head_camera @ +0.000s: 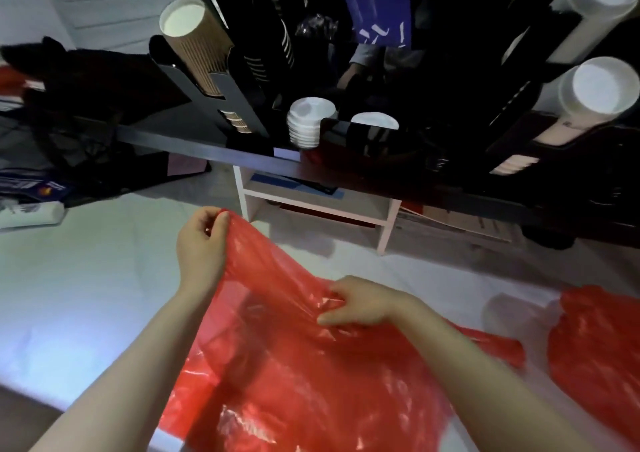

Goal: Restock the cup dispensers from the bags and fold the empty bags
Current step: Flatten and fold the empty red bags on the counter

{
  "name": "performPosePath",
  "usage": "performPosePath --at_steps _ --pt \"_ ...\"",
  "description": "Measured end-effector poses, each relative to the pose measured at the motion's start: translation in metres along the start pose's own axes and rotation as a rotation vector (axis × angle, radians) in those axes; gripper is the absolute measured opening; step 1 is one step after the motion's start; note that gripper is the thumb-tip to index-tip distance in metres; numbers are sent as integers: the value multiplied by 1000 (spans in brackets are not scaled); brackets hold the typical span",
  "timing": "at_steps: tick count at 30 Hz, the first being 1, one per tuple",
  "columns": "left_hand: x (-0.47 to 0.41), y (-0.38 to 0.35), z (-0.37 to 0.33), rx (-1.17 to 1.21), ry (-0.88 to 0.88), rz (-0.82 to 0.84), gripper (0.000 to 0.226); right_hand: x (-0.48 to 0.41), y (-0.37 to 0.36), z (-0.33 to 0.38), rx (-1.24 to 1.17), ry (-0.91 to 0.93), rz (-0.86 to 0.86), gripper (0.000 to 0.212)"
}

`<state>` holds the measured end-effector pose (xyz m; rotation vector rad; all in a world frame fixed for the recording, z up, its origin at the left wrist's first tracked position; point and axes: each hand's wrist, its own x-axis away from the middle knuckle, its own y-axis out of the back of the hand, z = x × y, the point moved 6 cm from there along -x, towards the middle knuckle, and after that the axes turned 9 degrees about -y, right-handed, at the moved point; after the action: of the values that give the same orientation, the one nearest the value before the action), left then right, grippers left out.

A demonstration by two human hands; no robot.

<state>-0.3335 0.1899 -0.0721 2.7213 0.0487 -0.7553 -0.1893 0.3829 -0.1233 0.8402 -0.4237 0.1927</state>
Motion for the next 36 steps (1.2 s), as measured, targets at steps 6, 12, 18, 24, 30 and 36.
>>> performPosePath --at_steps 6,12,18,24,30,36 --pt "-27 20 50 -183 65 -4 19 32 -4 -94 112 -265 35 17" --pt "-6 2 46 -297 -52 78 36 51 10 -145 -67 -337 -162 19" --pt "58 -42 19 -492 -427 421 50 63 23 -172 -85 -369 -443 15" --pt "80 -75 89 -808 -280 923 66 71 13 -192 117 -562 -403 12" --pt "110 -80 121 -877 -170 1038 85 69 -7 -146 372 -354 -753 68" --pt "106 -82 106 -867 -171 1040 83 28 -52 -156 373 -356 -324 72"
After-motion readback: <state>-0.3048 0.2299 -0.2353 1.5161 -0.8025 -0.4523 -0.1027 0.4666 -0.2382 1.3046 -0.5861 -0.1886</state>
